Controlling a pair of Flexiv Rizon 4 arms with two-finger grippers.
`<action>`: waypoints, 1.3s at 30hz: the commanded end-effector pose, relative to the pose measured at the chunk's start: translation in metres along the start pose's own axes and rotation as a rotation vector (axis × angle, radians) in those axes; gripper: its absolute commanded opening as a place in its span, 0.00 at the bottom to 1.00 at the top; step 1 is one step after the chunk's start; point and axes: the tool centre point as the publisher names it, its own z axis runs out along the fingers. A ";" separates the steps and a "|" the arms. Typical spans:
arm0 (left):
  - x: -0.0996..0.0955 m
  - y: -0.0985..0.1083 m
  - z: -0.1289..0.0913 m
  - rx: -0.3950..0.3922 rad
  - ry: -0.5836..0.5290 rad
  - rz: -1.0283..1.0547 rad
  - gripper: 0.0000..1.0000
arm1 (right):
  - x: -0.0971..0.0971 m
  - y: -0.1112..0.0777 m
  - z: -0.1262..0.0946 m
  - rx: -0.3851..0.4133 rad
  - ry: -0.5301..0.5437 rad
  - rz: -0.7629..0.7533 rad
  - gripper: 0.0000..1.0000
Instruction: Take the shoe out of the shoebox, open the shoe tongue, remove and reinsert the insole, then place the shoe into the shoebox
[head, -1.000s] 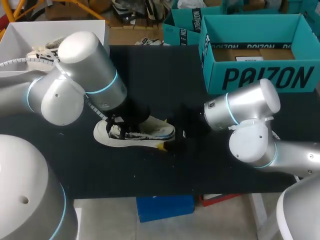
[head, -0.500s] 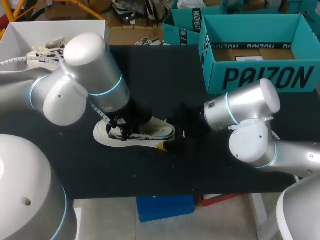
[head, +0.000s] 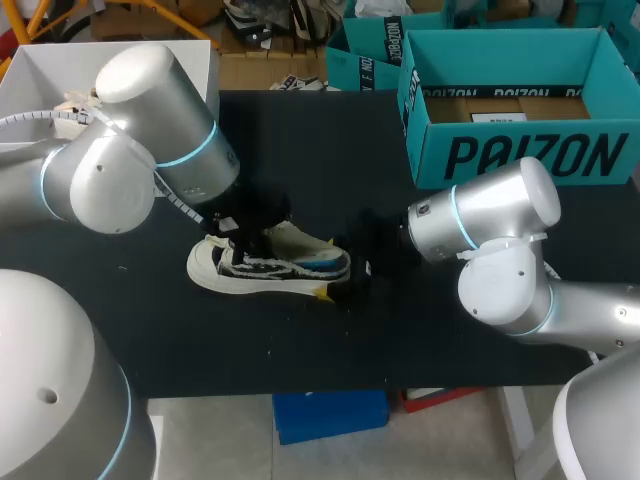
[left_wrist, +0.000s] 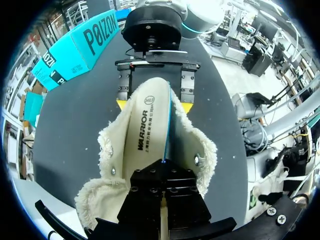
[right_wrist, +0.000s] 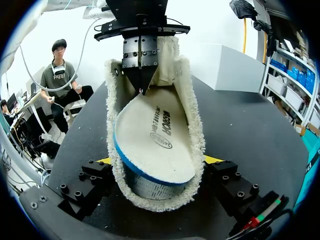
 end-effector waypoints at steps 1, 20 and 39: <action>0.003 0.002 -0.006 0.034 0.007 0.006 0.00 | -0.002 -0.001 0.001 -0.001 0.000 0.001 0.00; 0.003 -0.032 0.018 0.024 -0.022 0.079 0.44 | -0.002 -0.001 0.001 -0.001 0.000 0.001 0.00; 0.000 -0.042 0.029 -0.004 -0.131 0.096 0.56 | -0.002 -0.001 0.001 -0.001 0.000 0.001 0.00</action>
